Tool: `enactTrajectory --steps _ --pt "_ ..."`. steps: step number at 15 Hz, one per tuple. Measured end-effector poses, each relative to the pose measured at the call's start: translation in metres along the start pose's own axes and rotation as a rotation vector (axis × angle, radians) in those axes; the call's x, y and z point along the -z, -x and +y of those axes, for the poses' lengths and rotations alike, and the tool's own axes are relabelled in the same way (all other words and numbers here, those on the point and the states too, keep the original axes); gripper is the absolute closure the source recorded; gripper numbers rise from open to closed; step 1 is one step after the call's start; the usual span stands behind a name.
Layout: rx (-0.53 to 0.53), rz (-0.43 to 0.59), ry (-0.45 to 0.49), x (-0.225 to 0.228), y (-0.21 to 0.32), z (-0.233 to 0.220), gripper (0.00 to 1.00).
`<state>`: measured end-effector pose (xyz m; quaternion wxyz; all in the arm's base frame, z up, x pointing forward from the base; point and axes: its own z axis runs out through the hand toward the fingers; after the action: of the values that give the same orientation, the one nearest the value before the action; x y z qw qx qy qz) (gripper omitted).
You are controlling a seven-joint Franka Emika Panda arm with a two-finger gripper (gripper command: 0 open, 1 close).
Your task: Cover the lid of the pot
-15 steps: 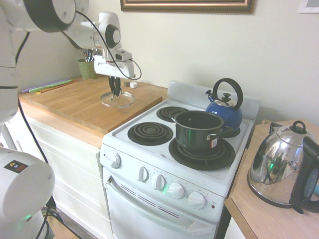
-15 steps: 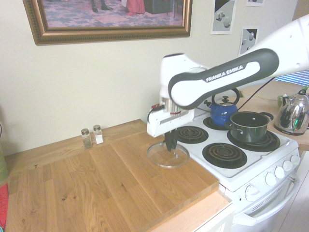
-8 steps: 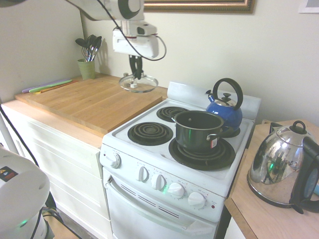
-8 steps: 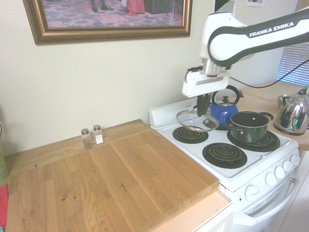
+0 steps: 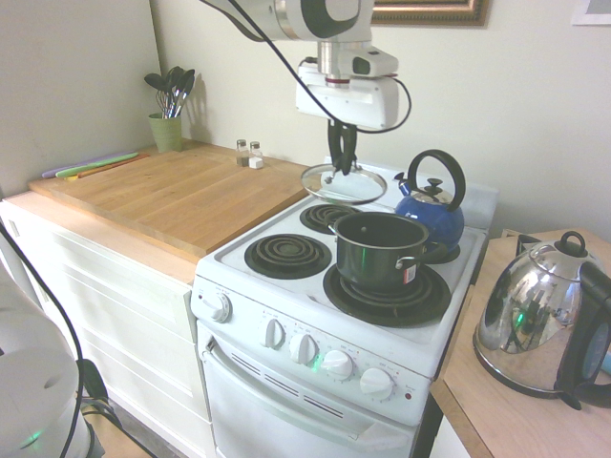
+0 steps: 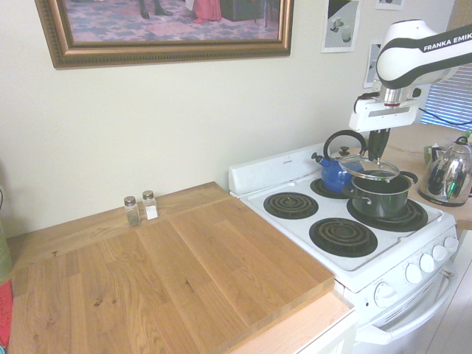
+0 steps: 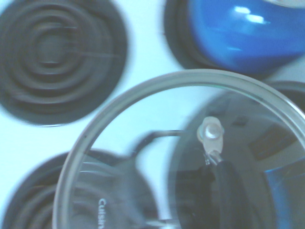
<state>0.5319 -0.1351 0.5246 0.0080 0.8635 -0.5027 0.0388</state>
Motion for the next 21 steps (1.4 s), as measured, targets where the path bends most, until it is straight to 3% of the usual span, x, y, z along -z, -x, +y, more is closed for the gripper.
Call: enactTrajectory --steps 7,21 --pt "-0.007 -0.007 0.025 -0.044 -0.037 0.016 1.0" --pt "0.026 -0.001 0.066 -0.06 -0.042 0.016 1.0"
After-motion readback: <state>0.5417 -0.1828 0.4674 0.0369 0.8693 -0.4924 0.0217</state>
